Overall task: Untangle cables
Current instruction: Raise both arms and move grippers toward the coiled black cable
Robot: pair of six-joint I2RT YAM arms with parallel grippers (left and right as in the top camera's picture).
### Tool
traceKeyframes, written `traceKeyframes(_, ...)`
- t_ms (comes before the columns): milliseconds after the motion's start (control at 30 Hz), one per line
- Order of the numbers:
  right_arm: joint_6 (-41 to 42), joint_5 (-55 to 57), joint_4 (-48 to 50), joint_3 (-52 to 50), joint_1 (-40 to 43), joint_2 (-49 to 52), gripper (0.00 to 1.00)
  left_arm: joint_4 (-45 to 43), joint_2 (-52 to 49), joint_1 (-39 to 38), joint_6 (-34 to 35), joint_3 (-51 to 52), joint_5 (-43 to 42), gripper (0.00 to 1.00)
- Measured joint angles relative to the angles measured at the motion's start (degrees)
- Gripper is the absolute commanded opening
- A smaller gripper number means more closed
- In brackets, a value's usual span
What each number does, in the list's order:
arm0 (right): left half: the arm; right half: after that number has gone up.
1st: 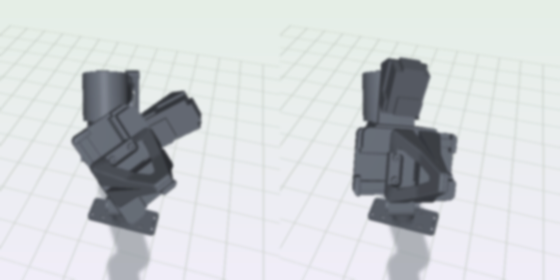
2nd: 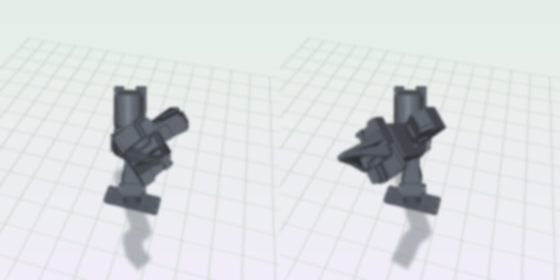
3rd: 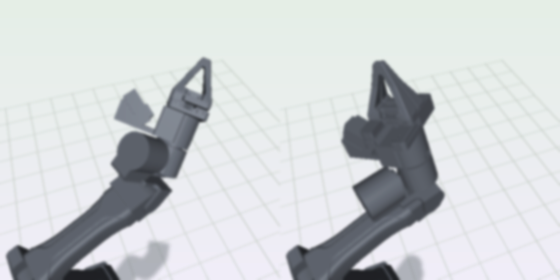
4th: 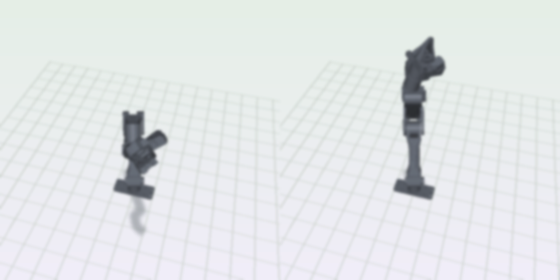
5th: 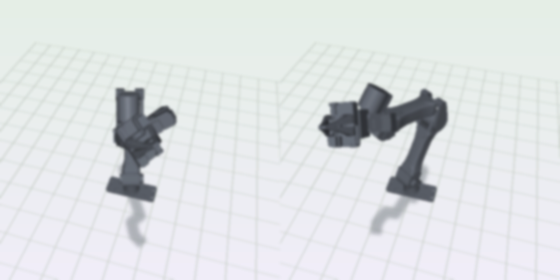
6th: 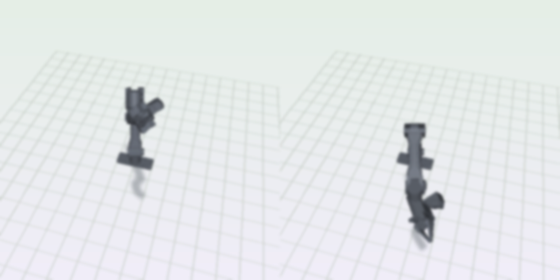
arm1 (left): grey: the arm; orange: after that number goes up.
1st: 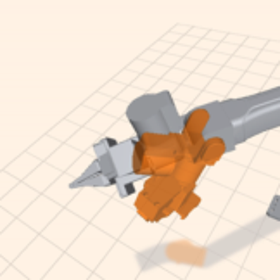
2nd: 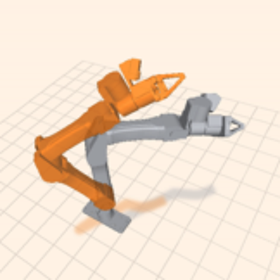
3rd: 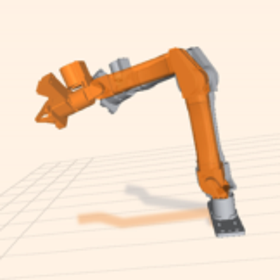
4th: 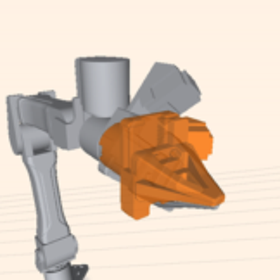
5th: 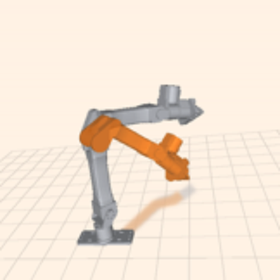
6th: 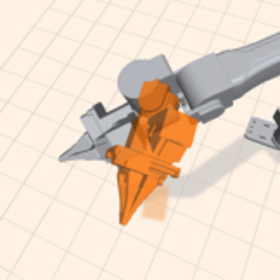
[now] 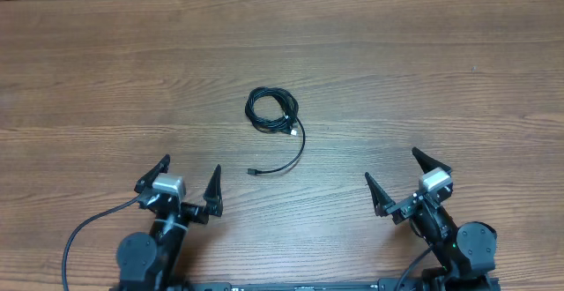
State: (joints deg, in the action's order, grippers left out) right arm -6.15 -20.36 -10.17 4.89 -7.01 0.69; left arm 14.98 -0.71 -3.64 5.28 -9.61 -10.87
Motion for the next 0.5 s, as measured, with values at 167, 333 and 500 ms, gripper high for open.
traceKeyframes(167, -0.07, -3.3, -10.91, 15.8, 0.02, 0.0, 1.0, 19.34, -0.28, 0.0, -1.49, -18.01, -3.1, 1.0)
traceKeyframes(333, -0.11, -4.61, -20.59, 29.57, 0.0, 2.69, 1.0, 30.21, -8.04, 0.0, -5.09, -35.65, -6.36, 1.0)
traceKeyframes(500, -0.11, -6.12, -28.2, 42.64, 0.02, 12.66, 1.0, 41.24, -25.86, 0.0, -7.37, -52.87, -13.79, 1.0)
